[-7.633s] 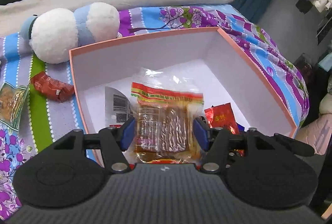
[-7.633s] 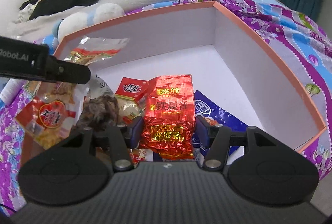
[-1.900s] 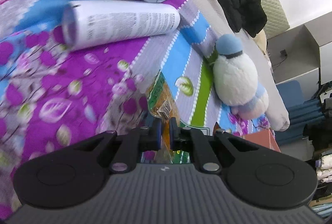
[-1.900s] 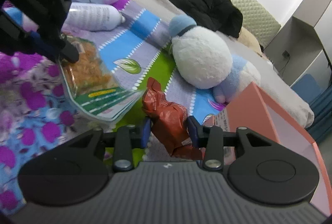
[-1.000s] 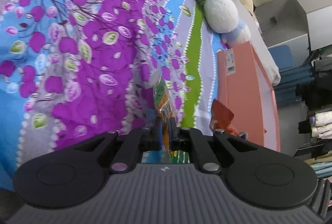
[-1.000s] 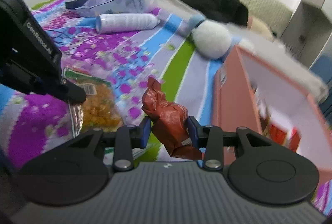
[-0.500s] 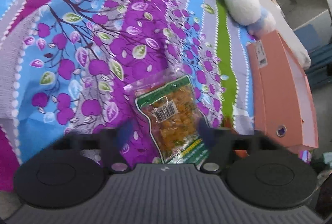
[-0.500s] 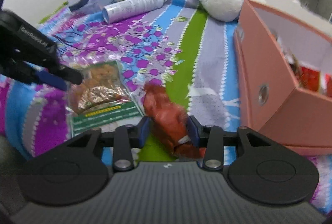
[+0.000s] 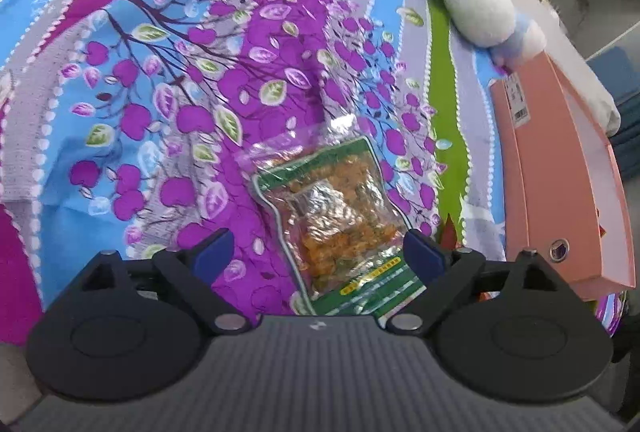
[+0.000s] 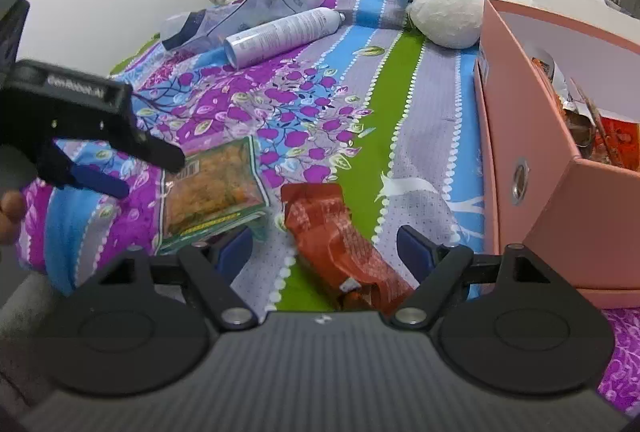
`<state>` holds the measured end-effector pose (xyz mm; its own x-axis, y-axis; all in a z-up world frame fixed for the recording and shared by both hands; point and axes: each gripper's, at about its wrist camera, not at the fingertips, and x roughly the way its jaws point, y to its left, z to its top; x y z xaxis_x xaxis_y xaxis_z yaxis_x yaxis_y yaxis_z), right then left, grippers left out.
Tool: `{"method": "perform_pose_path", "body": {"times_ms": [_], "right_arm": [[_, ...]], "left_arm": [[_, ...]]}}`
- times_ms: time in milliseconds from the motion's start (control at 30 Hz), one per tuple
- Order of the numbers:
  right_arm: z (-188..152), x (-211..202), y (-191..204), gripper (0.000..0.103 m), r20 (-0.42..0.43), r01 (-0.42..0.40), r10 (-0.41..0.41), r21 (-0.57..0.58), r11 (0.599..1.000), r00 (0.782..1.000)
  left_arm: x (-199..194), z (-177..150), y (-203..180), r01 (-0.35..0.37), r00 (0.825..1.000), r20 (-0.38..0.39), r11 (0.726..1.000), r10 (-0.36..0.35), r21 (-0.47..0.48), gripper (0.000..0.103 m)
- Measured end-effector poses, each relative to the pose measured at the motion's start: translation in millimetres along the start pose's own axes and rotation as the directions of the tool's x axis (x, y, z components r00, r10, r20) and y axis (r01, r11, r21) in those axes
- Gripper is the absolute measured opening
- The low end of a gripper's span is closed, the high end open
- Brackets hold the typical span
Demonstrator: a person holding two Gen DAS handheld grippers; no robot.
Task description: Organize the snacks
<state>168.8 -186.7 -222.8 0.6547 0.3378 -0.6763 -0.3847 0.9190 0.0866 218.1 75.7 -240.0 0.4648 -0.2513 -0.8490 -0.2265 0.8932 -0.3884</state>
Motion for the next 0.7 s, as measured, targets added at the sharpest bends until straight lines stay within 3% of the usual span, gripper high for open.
{"method": "perform_pose_path", "body": {"times_ms": [100, 233, 333, 700], "right_arm": [[-2.8, 8.9, -1.4, 0.071, -0.031, -0.013, 0.013, -0.002, 1.000, 0.999], [-10.0, 15.4, -1.8, 0.069, -0.055, 0.014, -0.015, -0.012, 1.000, 0.998], [-13.9, 14.6, 0.9, 0.054, -0.056, 0.043, -0.046, -0.057, 0.997, 0.997], [-15.8, 5.0, 1.0, 0.053, -0.055, 0.093, -0.095, -0.049, 0.994, 0.994]], "left_arm": [[6.7, 1.0, -10.3, -0.029, 1.000, -0.012, 0.999, 0.029, 0.025, 0.100], [15.9, 3.4, -21.9, -0.078, 0.996, -0.028, 0.997, 0.079, 0.025, 0.101], [23.2, 7.5, -27.0, -0.112, 0.993, -0.034, 0.994, 0.112, -0.009, 0.101], [54.4, 15.2, -47.9, -0.228, 0.972, -0.079, 0.973, 0.223, -0.049, 0.101]]}}
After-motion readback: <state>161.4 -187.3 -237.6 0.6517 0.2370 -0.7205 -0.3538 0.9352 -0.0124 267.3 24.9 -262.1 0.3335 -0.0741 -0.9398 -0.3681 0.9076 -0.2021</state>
